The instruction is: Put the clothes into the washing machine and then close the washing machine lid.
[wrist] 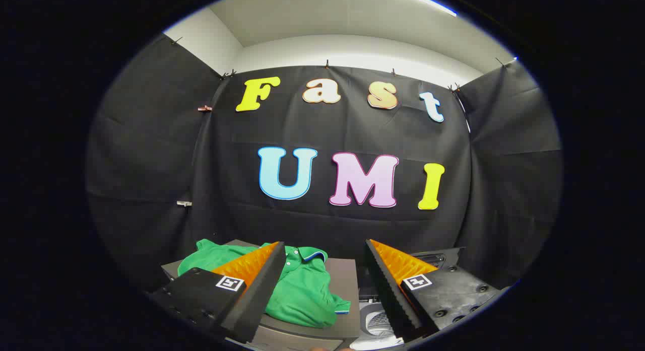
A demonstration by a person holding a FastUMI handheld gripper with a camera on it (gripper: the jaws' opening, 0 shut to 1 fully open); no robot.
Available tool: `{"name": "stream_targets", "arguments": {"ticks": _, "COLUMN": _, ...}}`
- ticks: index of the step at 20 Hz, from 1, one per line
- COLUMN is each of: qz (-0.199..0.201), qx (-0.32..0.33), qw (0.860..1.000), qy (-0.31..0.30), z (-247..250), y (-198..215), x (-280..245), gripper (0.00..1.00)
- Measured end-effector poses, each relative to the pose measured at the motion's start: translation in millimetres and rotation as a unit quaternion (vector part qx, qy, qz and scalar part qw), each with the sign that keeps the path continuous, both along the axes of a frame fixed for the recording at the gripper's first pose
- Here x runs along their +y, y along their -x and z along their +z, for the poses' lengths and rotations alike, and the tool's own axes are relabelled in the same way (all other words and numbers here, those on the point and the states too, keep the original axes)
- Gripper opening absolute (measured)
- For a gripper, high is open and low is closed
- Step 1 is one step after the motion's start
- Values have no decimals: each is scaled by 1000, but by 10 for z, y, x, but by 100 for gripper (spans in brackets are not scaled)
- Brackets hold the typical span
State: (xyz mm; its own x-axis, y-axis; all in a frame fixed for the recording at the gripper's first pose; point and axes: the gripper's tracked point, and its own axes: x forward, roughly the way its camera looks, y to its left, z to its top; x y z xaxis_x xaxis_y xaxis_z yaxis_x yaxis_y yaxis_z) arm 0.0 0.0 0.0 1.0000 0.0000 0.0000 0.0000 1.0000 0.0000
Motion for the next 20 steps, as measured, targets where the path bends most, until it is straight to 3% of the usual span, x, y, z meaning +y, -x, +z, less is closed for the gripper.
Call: {"name": "stream_targets", "arguments": {"ticks": 20, "qz": -2, "qx": 13, "qw": 1000, "qy": -4, "z": -79, "y": -81, "x": -70, "gripper": 99}}
